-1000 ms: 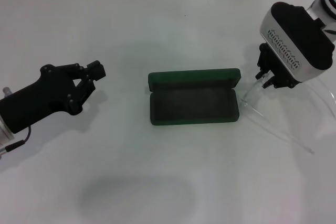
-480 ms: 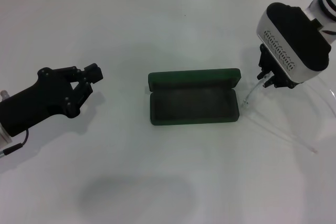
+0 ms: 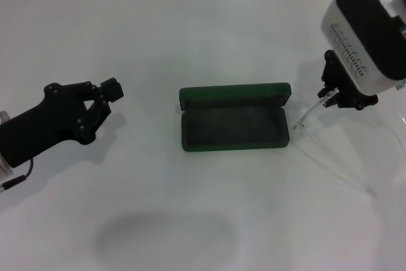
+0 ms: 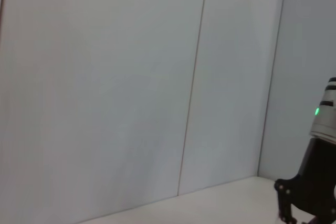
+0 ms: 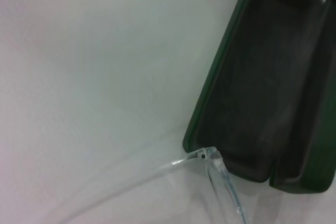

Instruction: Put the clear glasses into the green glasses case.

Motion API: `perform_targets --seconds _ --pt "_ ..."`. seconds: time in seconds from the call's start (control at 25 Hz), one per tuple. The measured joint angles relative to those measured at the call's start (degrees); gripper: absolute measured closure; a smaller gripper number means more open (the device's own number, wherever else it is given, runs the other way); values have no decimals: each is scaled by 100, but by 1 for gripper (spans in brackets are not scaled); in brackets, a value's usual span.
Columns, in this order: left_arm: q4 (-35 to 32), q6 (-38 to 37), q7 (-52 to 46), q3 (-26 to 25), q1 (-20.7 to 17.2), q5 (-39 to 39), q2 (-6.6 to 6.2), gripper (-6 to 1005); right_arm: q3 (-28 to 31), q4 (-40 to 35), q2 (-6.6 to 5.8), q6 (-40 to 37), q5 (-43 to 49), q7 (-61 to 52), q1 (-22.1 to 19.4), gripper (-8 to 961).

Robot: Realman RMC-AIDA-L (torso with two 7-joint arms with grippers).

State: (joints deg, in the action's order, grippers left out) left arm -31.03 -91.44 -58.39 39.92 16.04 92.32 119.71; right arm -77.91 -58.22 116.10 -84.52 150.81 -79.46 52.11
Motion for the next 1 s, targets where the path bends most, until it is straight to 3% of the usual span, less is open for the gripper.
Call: perform_targets --seconds 0.32,0.6,1.0 --pt "-180 -32 -42 0 -48 -254 -9 945 73 -1637 -23 -683 -394 -659 -1010 845" --pt "-602 -34 -89 -10 -136 -536 -28 946 605 -2833 -51 -991 -1144 -1110 -1792 849" --pt "-664 -33 -245 -10 27 -693 -62 952 1620 -4005 -50 -1232 -2018 -2008 -2253 856"
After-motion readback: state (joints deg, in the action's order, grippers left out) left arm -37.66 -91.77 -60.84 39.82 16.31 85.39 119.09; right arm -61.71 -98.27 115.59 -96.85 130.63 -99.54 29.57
